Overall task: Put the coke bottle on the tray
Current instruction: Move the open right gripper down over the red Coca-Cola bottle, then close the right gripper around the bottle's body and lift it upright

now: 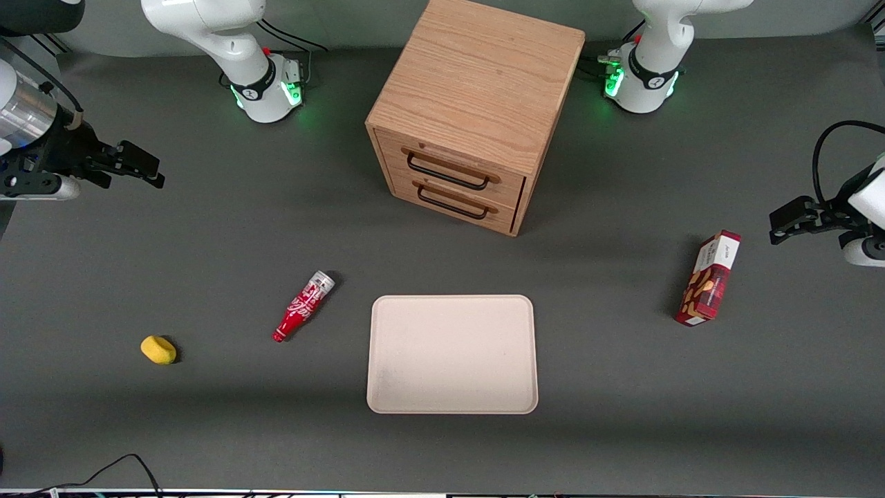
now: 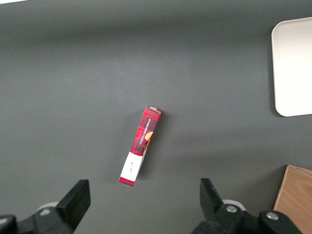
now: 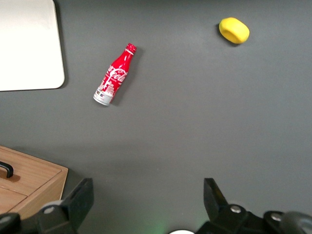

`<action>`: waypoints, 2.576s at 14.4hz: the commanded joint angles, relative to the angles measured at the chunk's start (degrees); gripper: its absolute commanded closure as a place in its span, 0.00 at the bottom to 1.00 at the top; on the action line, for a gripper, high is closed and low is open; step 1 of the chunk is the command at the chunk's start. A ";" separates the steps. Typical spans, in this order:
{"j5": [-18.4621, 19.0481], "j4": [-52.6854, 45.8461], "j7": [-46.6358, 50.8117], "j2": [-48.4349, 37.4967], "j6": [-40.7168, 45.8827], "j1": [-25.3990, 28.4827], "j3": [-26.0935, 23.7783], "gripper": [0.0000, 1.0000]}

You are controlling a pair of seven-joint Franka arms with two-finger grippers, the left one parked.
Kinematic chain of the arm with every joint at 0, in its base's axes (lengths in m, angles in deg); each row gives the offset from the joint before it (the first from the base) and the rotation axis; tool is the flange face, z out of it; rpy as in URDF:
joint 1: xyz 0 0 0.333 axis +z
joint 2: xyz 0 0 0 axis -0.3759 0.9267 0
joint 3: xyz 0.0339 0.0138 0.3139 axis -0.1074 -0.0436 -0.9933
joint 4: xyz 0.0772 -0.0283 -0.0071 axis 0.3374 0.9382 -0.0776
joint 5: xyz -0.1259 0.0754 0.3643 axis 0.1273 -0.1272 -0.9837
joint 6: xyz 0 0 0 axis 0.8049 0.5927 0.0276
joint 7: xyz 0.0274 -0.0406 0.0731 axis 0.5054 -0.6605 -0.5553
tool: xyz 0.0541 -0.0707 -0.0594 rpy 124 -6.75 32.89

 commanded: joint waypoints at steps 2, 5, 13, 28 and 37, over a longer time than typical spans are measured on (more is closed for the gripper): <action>0.63 -0.80 1.11 0.27 1.55 0.12 0.12 0.00; 0.81 -2.11 1.89 2.02 1.64 0.29 -0.15 0.00; -0.33 -16.95 27.10 22.92 1.55 2.40 -6.12 0.00; 4.40 -3.00 51.01 37.53 -35.70 5.66 -6.48 0.00; 10.30 -1.42 55.43 44.39 -40.55 7.59 -6.48 0.00</action>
